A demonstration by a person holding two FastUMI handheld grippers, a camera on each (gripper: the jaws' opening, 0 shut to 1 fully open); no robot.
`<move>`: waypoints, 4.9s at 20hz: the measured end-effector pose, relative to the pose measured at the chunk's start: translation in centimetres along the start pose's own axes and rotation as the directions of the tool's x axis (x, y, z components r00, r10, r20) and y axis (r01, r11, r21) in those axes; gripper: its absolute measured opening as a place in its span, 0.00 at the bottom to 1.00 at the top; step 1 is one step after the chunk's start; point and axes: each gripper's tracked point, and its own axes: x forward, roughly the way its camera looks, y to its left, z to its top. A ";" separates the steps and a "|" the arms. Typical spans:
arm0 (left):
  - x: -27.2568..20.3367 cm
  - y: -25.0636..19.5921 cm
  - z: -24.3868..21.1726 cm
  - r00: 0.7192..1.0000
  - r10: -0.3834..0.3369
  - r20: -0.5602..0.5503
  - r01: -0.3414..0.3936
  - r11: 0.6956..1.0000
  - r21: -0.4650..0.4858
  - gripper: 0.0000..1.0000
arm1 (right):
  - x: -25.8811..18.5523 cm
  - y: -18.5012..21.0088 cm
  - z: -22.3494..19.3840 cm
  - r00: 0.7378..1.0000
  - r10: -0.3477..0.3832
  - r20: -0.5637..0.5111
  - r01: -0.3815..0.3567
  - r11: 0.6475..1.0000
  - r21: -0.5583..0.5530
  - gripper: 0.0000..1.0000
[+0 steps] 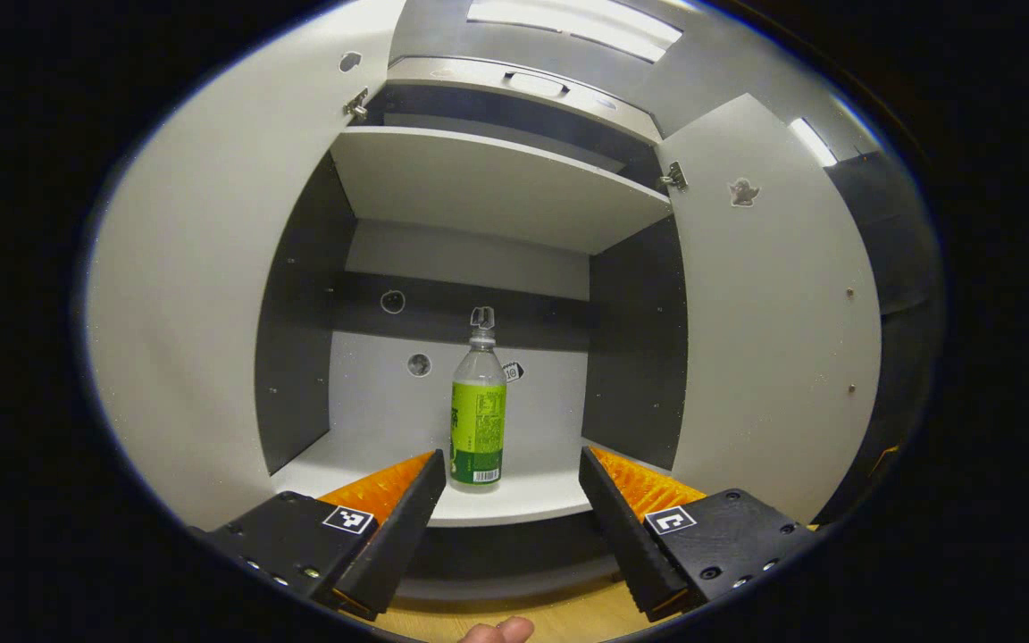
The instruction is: Grasp the bottle in the cabinet with the left hand and place it on the coaster, then close the right door with the right hand and the left door with the left hand.
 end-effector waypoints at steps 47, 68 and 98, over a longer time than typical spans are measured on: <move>-5.7 -3.5 -9.7 0.997 0.065 -0.029 -0.063 0.996 0.063 0.73 | -0.6 0.0 4.9 0.998 0.042 0.050 -0.043 0.999 0.015 0.84; -15.7 -8.6 -29.5 0.984 0.074 -0.163 -0.069 0.997 0.033 0.74 | -0.4 -0.2 1.7 0.992 0.009 -0.128 -0.012 1.000 -0.024 0.84; -17.3 -8.2 -16.2 0.997 0.034 -0.069 -0.035 0.999 -0.020 0.96 | 1.1 0.2 1.7 0.994 0.074 -0.080 -0.072 0.997 0.025 0.84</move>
